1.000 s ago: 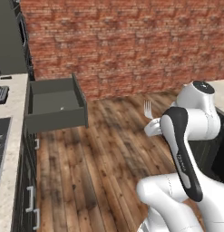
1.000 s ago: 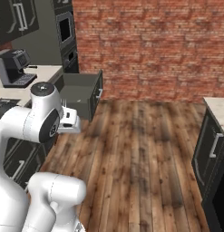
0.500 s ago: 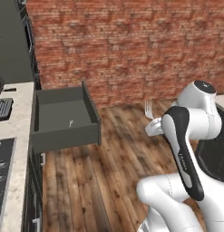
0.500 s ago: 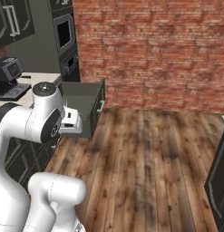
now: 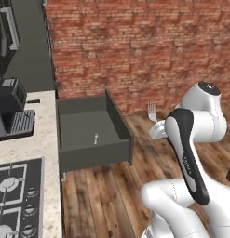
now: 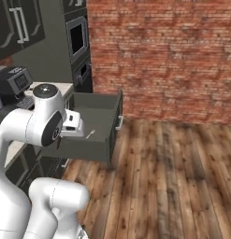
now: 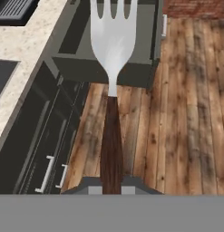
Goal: Organize the utensils by type. Pick up the wooden spoons from the counter and place them in the open cabinet. Then pick up the metallic utensils from the counter and place them in the open drawer.
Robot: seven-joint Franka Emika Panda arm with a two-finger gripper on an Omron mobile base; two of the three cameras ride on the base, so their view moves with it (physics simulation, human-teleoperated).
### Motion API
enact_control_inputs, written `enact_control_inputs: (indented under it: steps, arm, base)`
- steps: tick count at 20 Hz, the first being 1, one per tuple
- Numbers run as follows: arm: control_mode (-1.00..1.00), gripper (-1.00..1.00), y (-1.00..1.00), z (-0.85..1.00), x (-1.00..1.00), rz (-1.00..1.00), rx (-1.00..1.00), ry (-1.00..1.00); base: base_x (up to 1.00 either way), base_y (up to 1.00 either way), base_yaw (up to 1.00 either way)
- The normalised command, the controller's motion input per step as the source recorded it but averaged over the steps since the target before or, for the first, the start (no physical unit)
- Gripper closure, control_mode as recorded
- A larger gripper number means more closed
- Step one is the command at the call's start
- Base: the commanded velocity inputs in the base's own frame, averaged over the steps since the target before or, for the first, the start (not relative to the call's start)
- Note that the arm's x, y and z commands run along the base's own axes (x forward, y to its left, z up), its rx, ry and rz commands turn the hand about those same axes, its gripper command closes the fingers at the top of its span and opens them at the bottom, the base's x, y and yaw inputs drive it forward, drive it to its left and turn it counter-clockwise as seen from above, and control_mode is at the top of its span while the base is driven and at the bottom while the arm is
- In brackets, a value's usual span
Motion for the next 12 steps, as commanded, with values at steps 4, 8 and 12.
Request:
enact_control_inputs:
  steps: [4, 8, 12]
  arm:
    - [1.0, 1.0, 0.0, 0.0, 0.0, 0.0, 0.0, 0.0]
    - [1.0, 1.0, 0.0, 0.0, 0.0, 0.0, 0.0, 0.0]
    - [1.0, 1.0, 0.0, 0.0, 0.0, 0.0, 0.0, 0.0]
  base:
    - [0.58, 0.44, 0.03]
    - [0.51, 0.48, 0.03]
    - [0.48, 0.4, 0.03]
